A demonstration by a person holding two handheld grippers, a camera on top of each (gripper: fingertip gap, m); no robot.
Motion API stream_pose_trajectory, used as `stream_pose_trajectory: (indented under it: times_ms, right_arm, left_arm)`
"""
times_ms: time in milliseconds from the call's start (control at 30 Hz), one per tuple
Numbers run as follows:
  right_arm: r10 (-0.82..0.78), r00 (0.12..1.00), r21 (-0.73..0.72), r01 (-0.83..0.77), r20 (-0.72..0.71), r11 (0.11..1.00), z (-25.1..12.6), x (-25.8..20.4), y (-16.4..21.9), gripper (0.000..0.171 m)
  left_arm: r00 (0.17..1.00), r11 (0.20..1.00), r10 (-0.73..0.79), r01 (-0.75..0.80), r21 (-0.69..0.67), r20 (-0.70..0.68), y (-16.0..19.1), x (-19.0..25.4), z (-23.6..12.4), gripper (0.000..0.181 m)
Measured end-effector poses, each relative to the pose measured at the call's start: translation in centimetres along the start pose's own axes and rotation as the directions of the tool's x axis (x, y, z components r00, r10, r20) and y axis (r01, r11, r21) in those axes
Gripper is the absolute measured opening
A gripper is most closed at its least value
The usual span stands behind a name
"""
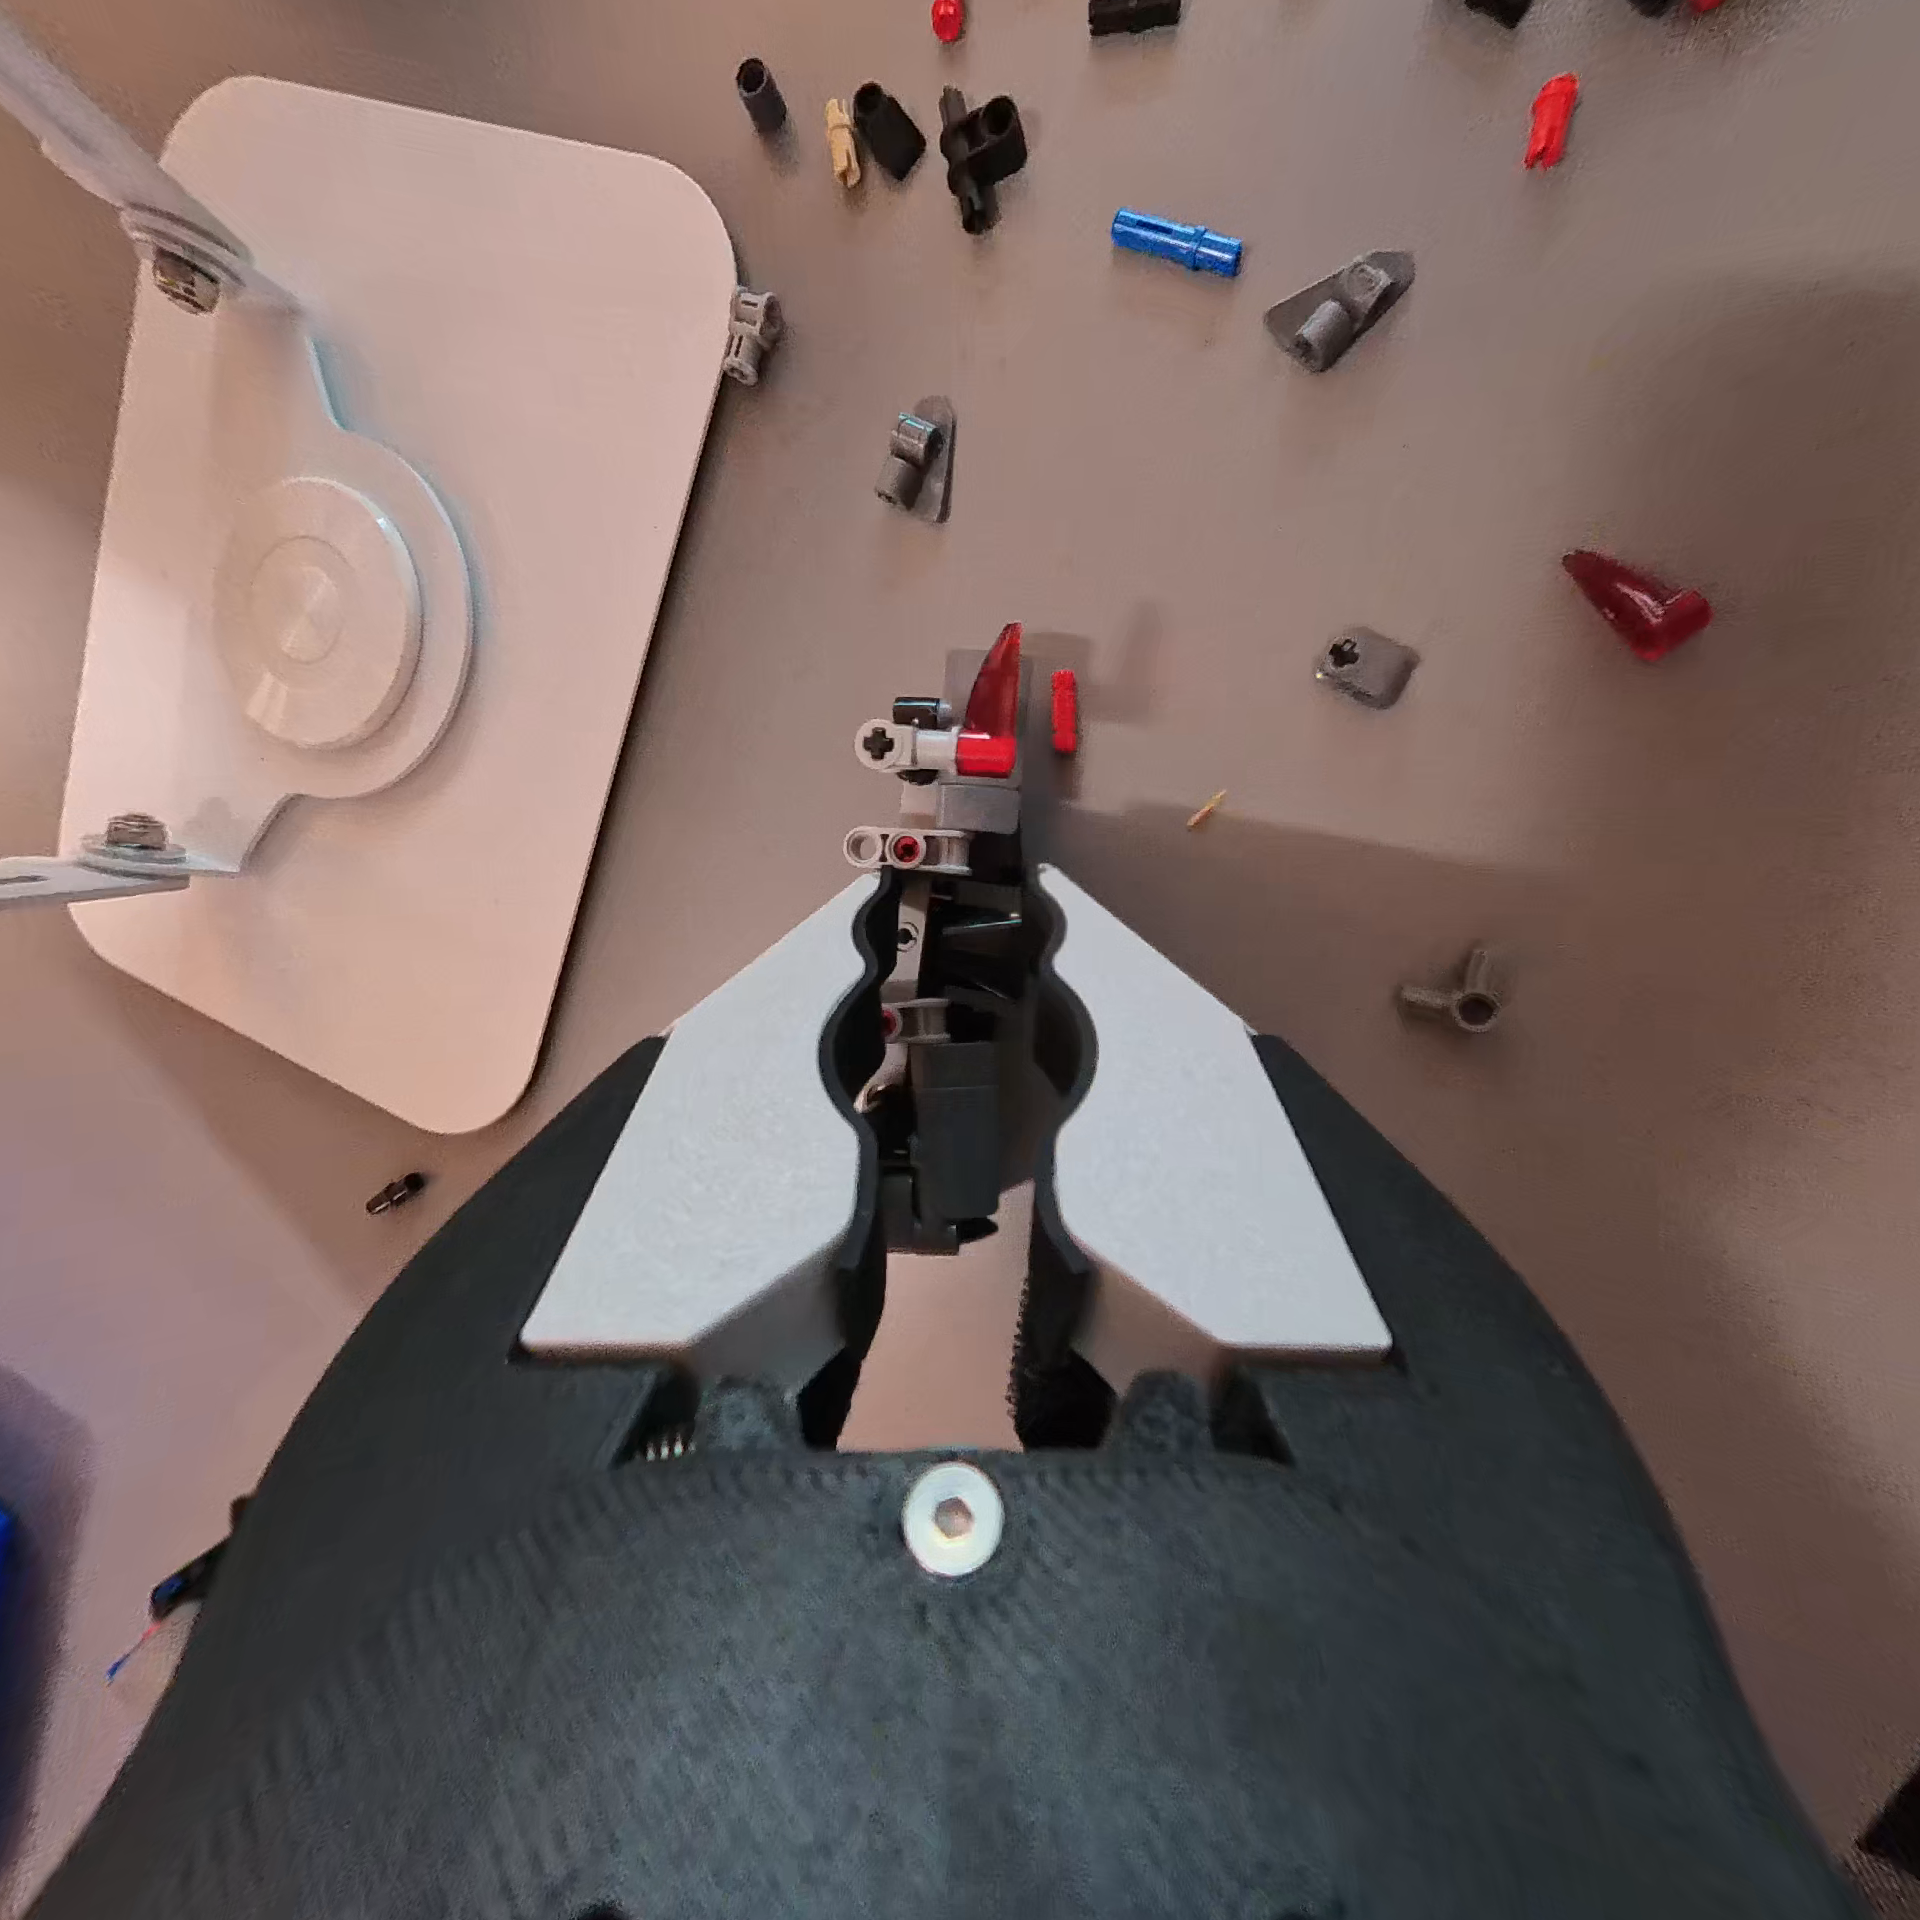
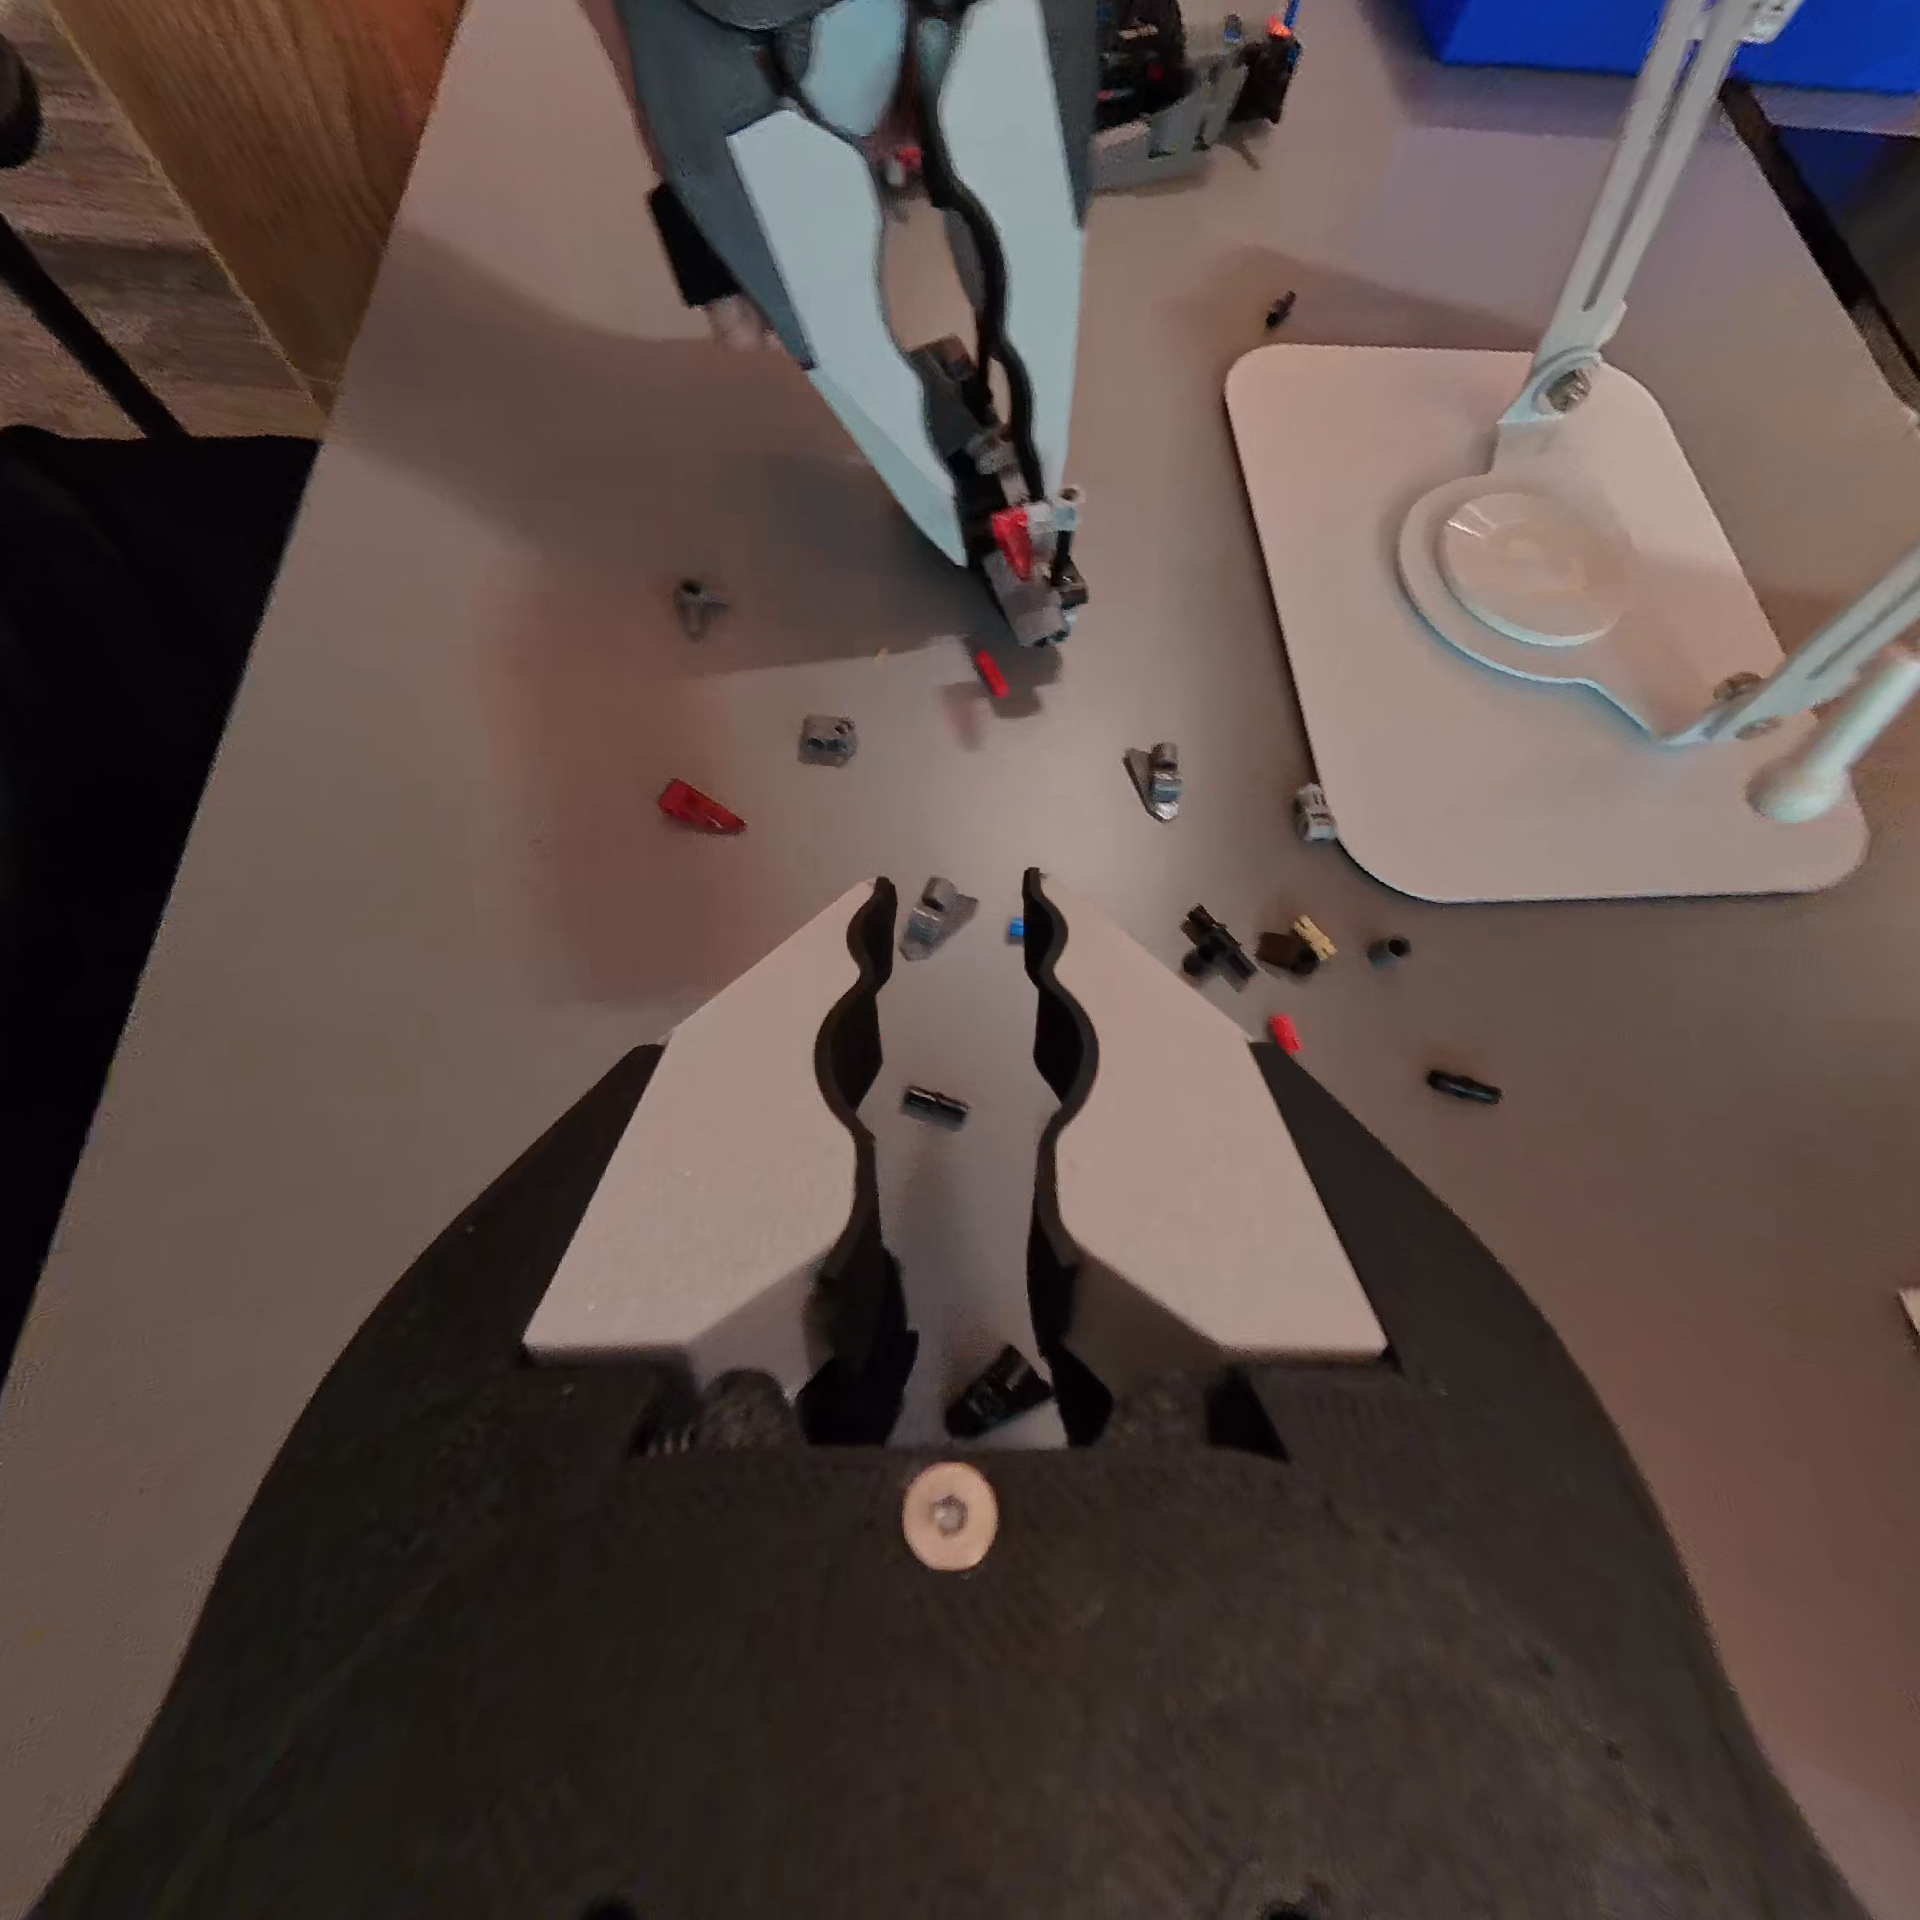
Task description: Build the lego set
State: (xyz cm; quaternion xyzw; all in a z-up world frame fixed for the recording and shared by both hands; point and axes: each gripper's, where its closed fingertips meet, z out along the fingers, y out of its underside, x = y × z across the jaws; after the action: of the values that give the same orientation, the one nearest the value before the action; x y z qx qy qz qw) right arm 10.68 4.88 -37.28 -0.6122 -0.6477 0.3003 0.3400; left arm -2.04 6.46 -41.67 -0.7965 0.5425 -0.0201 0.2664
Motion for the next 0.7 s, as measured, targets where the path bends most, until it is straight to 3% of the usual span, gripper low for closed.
stream_pose_trajectory:
  times_ms: [200, 433, 700]
  right_arm:
    - [0.049, 0.998, -0.01, -0.049, -0.049, 0.999, -1.8, 2.2, 1.0, 0.019]
    - [0.072, 0.995, -0.011, -0.073, -0.069, 0.997, -3.1, 3.4, 1.8, 0.008]
    - [0.1, 0.99, 0.011, -0.099, -0.098, 0.995, -4.2, 4.5, 2.1, 0.007]
  left_arm:
    - [0.998, 1.0, 0.026, -0.027, 0.012, 0.051, -0.1, 0.6, -0.6, 0.036]
    - [0.993, 0.996, 0.058, -0.064, 0.055, 0.105, -0.8, 0.7, -2.9, 0.03]
    - [0.989, 0.986, 0.149, -0.15, 0.076, 0.027, -2.2, 4.8, -2.9, 0.023]
